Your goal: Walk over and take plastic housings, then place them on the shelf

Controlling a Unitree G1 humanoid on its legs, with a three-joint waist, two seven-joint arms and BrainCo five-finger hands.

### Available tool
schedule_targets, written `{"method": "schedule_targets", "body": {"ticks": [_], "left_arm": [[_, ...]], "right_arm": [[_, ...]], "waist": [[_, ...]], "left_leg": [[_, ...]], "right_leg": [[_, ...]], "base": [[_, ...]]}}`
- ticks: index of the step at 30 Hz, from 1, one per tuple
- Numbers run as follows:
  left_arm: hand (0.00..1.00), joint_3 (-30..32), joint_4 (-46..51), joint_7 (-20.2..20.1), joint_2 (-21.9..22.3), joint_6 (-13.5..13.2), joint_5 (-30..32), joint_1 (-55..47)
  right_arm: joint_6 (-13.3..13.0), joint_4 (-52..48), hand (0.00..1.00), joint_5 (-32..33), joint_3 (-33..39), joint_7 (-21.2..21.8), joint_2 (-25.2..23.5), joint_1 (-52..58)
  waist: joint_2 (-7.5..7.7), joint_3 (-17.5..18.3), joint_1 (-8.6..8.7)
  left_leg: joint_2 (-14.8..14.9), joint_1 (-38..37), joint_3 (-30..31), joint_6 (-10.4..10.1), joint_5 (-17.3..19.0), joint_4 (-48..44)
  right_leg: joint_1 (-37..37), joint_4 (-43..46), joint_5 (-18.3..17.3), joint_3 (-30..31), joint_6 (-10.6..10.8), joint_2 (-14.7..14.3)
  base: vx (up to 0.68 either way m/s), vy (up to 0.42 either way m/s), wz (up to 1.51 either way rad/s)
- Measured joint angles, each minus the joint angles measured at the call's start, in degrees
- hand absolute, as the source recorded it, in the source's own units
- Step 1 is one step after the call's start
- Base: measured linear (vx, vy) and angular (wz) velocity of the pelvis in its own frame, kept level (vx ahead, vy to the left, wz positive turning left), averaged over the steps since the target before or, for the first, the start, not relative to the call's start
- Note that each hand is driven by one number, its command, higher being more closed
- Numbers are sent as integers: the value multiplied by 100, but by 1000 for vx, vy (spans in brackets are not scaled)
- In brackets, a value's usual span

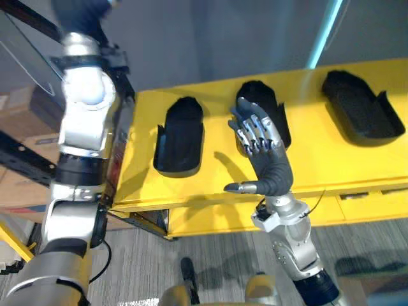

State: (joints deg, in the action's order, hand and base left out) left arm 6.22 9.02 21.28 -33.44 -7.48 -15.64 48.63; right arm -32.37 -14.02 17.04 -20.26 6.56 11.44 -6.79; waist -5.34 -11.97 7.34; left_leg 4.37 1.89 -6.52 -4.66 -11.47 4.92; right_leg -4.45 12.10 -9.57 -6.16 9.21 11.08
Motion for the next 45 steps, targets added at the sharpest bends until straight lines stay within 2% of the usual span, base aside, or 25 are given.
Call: {"method": "schedule_targets", "body": {"ticks": [1, 2, 4, 6, 7, 8, 9, 10, 11, 12, 13, 15, 18, 20, 22, 23, 26, 29, 31, 33, 39, 42, 45], "left_arm": [[0, 124, 348, -54, 23, -33, -142, -289], [0, 336, 1005, -228, 64, -92, -431, -1010], [0, 563, 1827, -535, 452, -217, -716, -2333], [0, 487, 2597, -1019, 1604, -438, -923, -4283], [0, 315, 2636, -1062, 1906, -556, -895, -4732], [0, 15, 2621, -1084, 2389, -793, -802, -5445], [0, -257, 2539, -1085, 2629, -989, -646, -5878], [0, -383, 2443, -1110, 2684, -1093, -415, -6013], [0, -599, 2265, -1165, 2718, -1240, -70, -6194], [0, -782, 2057, -1217, 2701, -1366, 243, -6331], [0, -809, 1976, -1287, 2705, -1390, 292, -6422], [0, -938, 1592, -1437, 2705, -1572, 263, -6704], [0, -987, 1166, -1516, 2715, -1664, 322, -7068], [0, -1139, 778, -1326, 2730, -1798, 367, -7400], [0, -1205, 392, -1105, 2812, -1808, 475, -7553], [0, -1192, 94, -852, 2873, -1818, 561, -7585], [0, -1132, -372, -496, 2927, -1874, 796, -7682], [0, -1188, -499, -496, 2929, -2091, 1009, -7784], [0, -1230, -558, -555, 2920, -2195, 1080, -7792], [0, -1378, -670, -547, 2886, -2230, 1172, -7699], [0, -1656, -866, -376, 2707, -2243, 1228, -7547], [0, -1717, -869, -252, 2663, -2244, 1230, -7548], [0, -1879, -871, -128, 2647, -2243, 1228, -7548]], "right_arm": [[28, 0, 0, -1, 3, -50, 0, 26], [107, -1, 0, -4, 6, -128, -3, 105], [183, -1, 0, -142, 47, -218, -23, 349], [247, -3, 0, -227, 93, -299, -135, 699], [247, -3, 0, -244, 105, -305, -177, 808], [250, 14, 0, -353, 105, -367, -252, 931], [248, 41, 0, -473, 97, -431, -319, 976], [240, 87, 0, -503, 92, -453, -359, 987], [234, 212, 0, -575, 92, -526, -447, 998], [231, 260, 0, -606, 87, -563, -490, 1068], [229, 274, 0, -606, 61, -587, -508, 1117], [160, 384, 0, -632, -54, -783, -562, 1197], [116, 467, 0, -767, -207, -1100, -553, 1207], [103, 609, 0, -906, -251, -1403, -518, 1213], [102, 763, 0, -981, -302, -1618, -424, 1244], [103, 882, 100, -1016, -348, -1733, -330, 1249], [122, 1061, 100, -1302, -477, -1940, -223, 1274], [220, 1092, 100, -1594, -639, -2150, -196, 1250], [335, 1105, 100, -1551, -675, -2113, -192, 1249], [410, 1131, 100, -1335, -699, -1864, -145, 1251], [418, 1198, 100, -1274, -1196, -1707, 184, 1164], [428, 1440, 100, -1338, -1422, -1954, 156, 1043], [444, 1576, 100, -1339, -1424, -2438, 63, 885]], "waist": [[-23, 57, -38], [-72, 154, -73], [-95, 285, -185], [-78, 354, -309], [-40, 353, -347], [42, 376, -414], [123, 417, -465], [198, 421, -507], [390, 397, -571], [366, 445, -643], [404, 492, -641], [555, 485, -656], [593, 501, -686], [523, 467, -754], [423, 456, -783], [382, 422, -813], [382, 406, -909], [492, 345, -1034], [562, 301, -1050], [603, 273, -1045], [513, 99, -1050], [544, 31, -1115], [573, -27, -1173]], "left_leg": [[9, 0, 16, -12, 9, 2], [9, 1, 109, -42, 34, 3], [7, 3, 190, -42, 37, 3], [-2, 27, 349, -42, 38, 4], [-2, 36, 391, -43, 38, 4], [1, 106, 460, -47, 39, 5], [31, 226, 473, -83, 69, 8], [32, 274, 430, -137, 117, 4], [-26, 391, 415, -66, 99, -278], [-51, 393, 432, -8, 141, -287], [-94, 385, 441, -17, 80, -174], [-144, 373, 445, 14, -5, -11], [-148, 364, 457, 17, -7, 11], [-107, 363, 496, 17, -4, 15], [-86, 418, 603, -3, -18, 16], [-58, 440, 622, -11, -23, 16], [9, 548, 678, -59, -60, 14], [34, 632, 738, -71, -135, 11], [24, 632, 740, -69, -135, 11], [20, 633, 731, -68, -134, 12], [106, 756, 712, -90, -112, 12], [114, 789, 724, -95, -117, 10], [104, 790, 729, -94, -149, 5]], "right_leg": [[-16, -13, -1, -17, -2, -9], [-100, -64, -9, -128, -19, -19], [-166, -100, -18, -211, -33, -30], [-283, -164, -29, -407, -55, -36], [-314, -197, -35, -456, -79, -44], [-352, -275, -18, -550, -105, -85], [-347, -379, 22, -690, -168, -118], [-362, -479, 66, -737, -216, -67], [-360, -584, 115, -786, -240, 4], [-361, -624, 135, -781, -205, -29], [-358, -660, 165, -782, -205, -10], [-345, -750, 227, -790, -202, 16], [-348, -716, 220, -801, -204, 5], [-343, -671, 188, -839, -207, -55], [-342, -671, 175, -952, -203, -95], [-342, -672, 175, -994, -210, -129], [-312, -716, 185, -1089, -239, -212], [-264, -721, 192, -1128, -253, -252], [-264, -703, 210, -1126, -223, -245], [-254, -696, 209, -1114, -224, -239], [-74, -638, 163, -1094, -298, -304], [-47, -635, 163, -1099, -300, -316], [-46, -620, 168, -1104, -292, -307]], "base": [[-49, -28, 20], [-24, -34, 29], [-20, -27, 26], [-17, -25, 31], [-28, -30, 45], [-45, -28, 46], [-49, -21, 49], [-34, 42, 38], [17, 60, 16], [38, 54, 14], [57, 29, 14], [30, 36, 11], [-1, -2, 1], [-39, -29, 4], [-50, -39, 18], [-44, -35, 19], [-23, -41, 15], [21, -36, 10], [33, -24, 3], [0, 0, 0], [-35, -12, -3], [-12, -5, 1], [0, 0, 0]]}}
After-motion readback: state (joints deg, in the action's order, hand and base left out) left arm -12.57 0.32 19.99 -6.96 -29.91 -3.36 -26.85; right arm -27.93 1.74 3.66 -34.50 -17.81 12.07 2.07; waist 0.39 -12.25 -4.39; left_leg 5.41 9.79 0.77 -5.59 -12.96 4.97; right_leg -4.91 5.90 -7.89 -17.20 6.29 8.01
